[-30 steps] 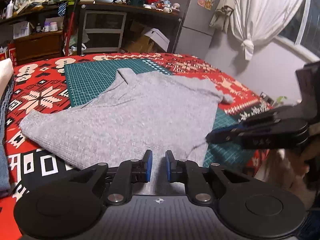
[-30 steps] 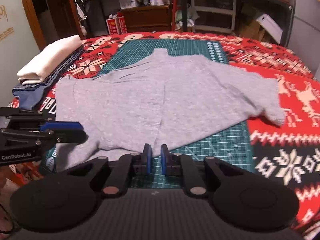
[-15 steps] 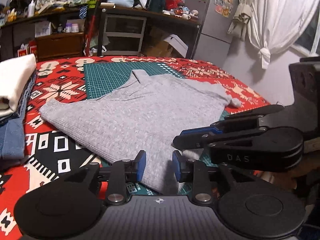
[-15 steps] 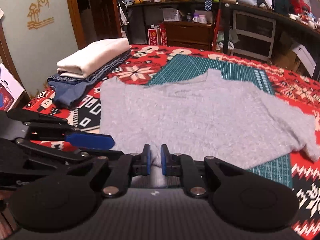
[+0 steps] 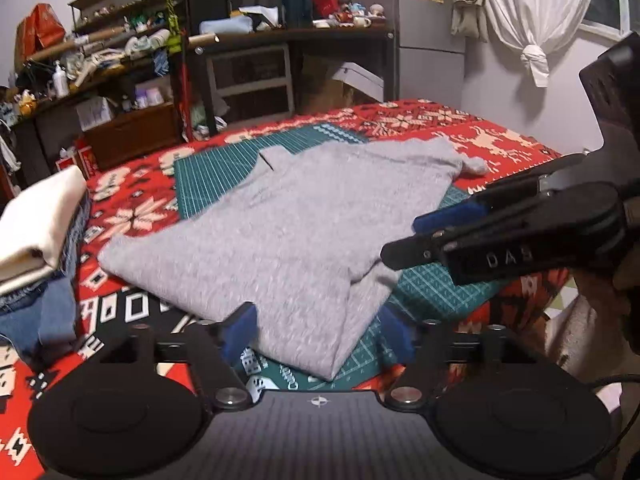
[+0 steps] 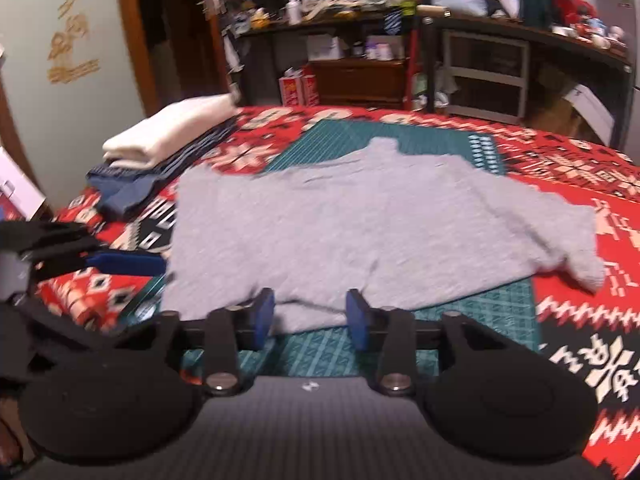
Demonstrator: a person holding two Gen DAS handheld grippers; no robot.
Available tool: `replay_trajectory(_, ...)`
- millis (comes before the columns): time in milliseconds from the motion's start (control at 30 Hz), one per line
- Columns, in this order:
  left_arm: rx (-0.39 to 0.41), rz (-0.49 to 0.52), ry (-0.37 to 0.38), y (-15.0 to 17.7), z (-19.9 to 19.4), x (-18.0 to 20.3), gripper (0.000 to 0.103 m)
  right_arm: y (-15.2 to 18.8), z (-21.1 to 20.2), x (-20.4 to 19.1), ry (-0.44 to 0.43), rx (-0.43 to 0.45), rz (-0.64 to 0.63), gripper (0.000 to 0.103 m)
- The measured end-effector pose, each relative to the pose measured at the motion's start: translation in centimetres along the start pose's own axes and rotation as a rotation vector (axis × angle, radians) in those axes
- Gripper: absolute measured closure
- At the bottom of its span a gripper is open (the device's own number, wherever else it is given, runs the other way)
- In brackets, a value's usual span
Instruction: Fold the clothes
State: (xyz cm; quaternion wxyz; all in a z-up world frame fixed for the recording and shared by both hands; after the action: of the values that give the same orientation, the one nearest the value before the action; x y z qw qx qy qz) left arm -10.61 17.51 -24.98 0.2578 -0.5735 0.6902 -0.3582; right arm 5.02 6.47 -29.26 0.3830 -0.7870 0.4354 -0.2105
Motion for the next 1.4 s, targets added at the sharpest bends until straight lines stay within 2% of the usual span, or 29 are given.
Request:
replay_trajectory(33,0.001,-0.015,-0.011,-0.2,0.1,0.0,0.028,-0.3,0.0,0.4,0.004,0.006,0.003,0.033)
replay_trajectory(133,-0.006,-0.086,-0.057,-0.9,0.4,-0.4,0.022,-1.1,0.4,1.8,0.005,0.028,-0.014,0.014)
replay_trajectory(267,-0.024,-0.163,-0.174,-2.0,0.9,-1.2,0.022,-2.2,2.0,4.0,-0.010,0.009,0.013,0.006)
replay_trajectory(300,-0.027,-0.169,-0.202,-2.4,1.0,-1.4,0.020,-2.5,2.7,4.5,-0.009,0.001,0.027,0.001)
replay_trajectory(333,-0.030,-0.175,-0.229,-2.7,1.0,-1.5,0.012,-2.8,3.3,5.1,-0.008,-0.008,0.040,0.001)
replay_trajectory(367,-0.022,-0.177,-0.242,-2.9,0.9,-1.8,0.009,-3.0,4.0,5.5,-0.007,-0.018,0.052,0.001)
replay_trajectory(567,0.000,-0.270,-0.238,-4.2,0.7,-4.1,0.009,-3.7,6.9,6.1,0.053,-0.050,0.058,0.000)
replay_trajectory(700,-0.049,-0.293,-0.301,-5.4,1.2,-4.9,0.009,-3.4,7.9,5.5,0.150,-0.064,0.019,0.000)
replay_trajectory(867,-0.112,-0.281,-0.350,-5.7,2.1,-5.8,0.009,-3.0,8.3,5.0,0.165,-0.075,-0.012,0.000)
replay_trajectory(967,-0.149,-0.321,-0.382,-5.7,2.8,-6.5,0.009,-2.9,8.4,4.8,0.176,-0.071,-0.028,0.000)
replay_trajectory(1133,-0.169,-0.360,-0.380,-5.7,3.2,-6.9,0.009,-2.9,8.5,4.8,0.182,-0.067,-0.011,0.000)
replay_trajectory(1300,-0.124,-0.374,-0.397,-6.3,2.4,-7.0,0.009,-3.3,8.5,4.5,0.189,-0.108,-0.018,0.001)
replay_trajectory(1400,-0.144,-0.376,-0.408,-6.8,2.1,-7.3,0.009,-3.3,8.6,4.4,0.192,-0.116,-0.026,0.000)
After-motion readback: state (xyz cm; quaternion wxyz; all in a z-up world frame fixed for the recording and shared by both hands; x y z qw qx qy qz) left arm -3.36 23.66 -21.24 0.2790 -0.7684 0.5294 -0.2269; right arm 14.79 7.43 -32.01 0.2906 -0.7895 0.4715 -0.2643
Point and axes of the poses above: each gripper's, at about its wrist camera, not at the fingertips, and z roughly the way its jaws point, x to its right, y to its underside, the point moved 1 cm from there along z, roughly the way its jaws point, and after that the axes turned 12 degrees about y, right-handed, at the moved point
